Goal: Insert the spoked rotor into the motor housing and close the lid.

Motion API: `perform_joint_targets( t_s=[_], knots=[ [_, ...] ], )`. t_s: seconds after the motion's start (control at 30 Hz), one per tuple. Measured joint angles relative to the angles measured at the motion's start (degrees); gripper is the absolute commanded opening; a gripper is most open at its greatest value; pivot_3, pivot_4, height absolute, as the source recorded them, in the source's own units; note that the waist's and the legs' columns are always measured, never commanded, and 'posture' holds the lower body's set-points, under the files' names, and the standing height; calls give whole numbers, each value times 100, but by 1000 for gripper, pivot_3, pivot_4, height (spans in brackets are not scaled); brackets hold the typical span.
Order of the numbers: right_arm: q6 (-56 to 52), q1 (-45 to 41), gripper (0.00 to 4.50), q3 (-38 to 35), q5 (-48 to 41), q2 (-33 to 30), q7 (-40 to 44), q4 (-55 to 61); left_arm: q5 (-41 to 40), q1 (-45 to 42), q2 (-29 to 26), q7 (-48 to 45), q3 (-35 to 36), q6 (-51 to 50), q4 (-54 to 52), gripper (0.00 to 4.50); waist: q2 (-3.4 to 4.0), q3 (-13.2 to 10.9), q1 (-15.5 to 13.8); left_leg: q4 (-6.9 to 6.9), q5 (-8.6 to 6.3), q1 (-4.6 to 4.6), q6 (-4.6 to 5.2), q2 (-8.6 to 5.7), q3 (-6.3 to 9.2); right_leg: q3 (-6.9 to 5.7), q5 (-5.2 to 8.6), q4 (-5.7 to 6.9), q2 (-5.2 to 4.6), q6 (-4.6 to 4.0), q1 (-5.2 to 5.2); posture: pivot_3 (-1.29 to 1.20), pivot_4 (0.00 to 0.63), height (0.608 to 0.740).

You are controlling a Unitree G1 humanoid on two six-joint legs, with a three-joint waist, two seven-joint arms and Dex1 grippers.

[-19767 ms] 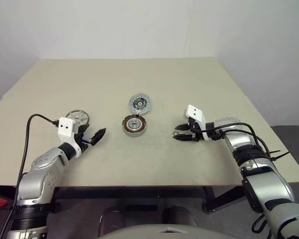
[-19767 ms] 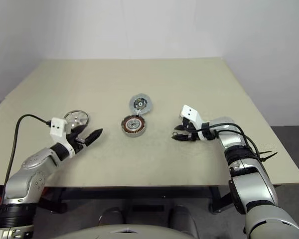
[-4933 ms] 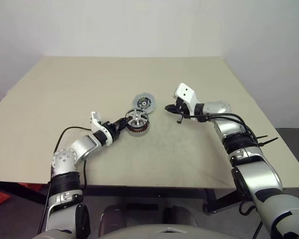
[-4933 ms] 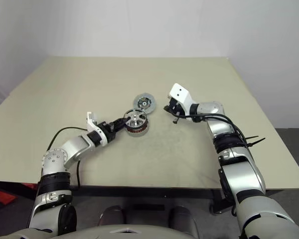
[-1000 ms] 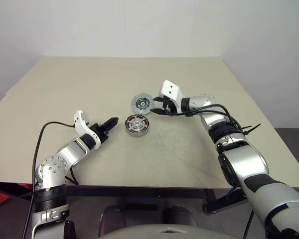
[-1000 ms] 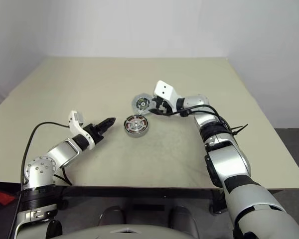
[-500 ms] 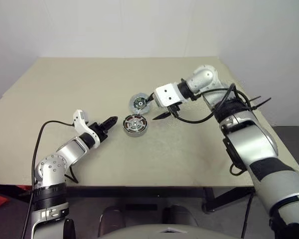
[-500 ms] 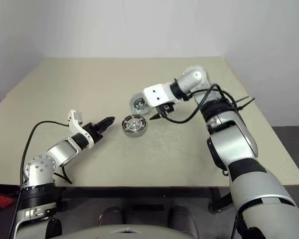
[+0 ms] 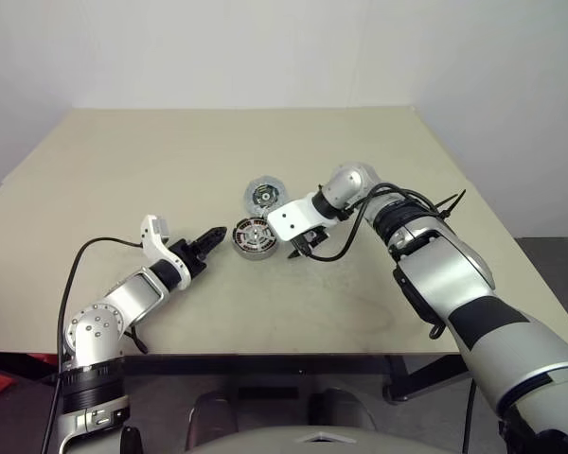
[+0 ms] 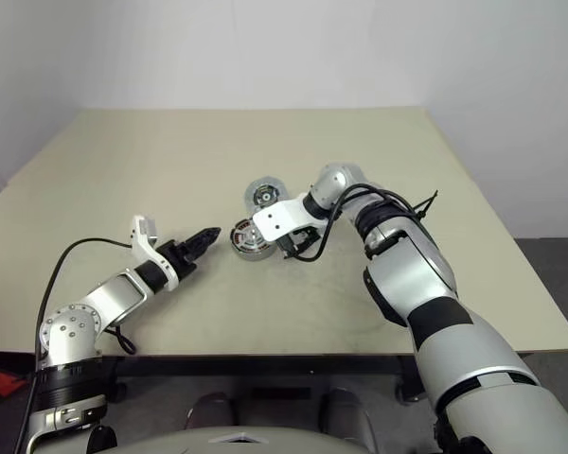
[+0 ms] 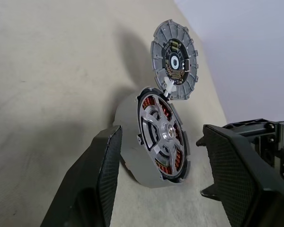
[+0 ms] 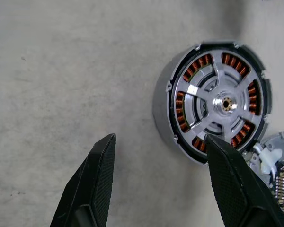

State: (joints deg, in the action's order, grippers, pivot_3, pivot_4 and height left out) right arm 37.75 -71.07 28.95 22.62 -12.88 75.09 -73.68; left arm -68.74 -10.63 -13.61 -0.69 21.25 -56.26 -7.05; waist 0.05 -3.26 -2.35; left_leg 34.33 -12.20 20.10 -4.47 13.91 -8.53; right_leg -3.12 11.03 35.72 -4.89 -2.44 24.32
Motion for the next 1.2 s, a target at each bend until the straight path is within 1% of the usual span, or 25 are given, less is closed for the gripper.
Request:
perform_joint_targets(
  t_s=[0.13,0.33,0.47,0.73,0.9,1.07,1.2],
  knots=[
    [103,1,3353,225,318,35,-68,-59,-16,-1,0,31,13,4,-11,2886,1,-1,1,0,0,1,0,0,0,0,0,-1,0,0,0,0,0,740],
    [299,-69,3353,342,565,52,-187,-57,-8,-2,37,35,16,33,-10,2886,1,0,1,0,0,-1,0,0,0,1,0,0,0,-1,-1,0,0,740],
    [287,-135,3353,408,779,103,-482,-98,9,18,117,39,12,100,-10,2886,2,-1,7,1,0,-3,-1,0,0,1,0,4,1,-1,-1,0,0,740],
    [348,-501,3353,323,810,266,-563,-133,36,74,152,43,11,160,-10,2886,14,-8,16,1,0,-2,0,3,0,1,2,1,3,-4,-1,0,0,740],
    [485,-458,3353,324,810,388,-413,-134,50,74,153,50,13,214,-8,2886,15,-10,13,1,0,-2,0,2,0,1,2,2,2,-4,0,0,0,740],
    [490,-214,3353,346,882,393,-460,-136,52,94,148,70,61,223,-8,2886,16,-10,15,1,0,-2,0,3,0,1,2,3,2,-4,0,0,0,740],
    [495,-190,3353,343,882,391,-424,-136,53,129,139,78,94,223,-8,2886,16,-10,17,1,0,-2,0,3,0,1,2,3,3,-4,0,0,0,740]
  ],
)
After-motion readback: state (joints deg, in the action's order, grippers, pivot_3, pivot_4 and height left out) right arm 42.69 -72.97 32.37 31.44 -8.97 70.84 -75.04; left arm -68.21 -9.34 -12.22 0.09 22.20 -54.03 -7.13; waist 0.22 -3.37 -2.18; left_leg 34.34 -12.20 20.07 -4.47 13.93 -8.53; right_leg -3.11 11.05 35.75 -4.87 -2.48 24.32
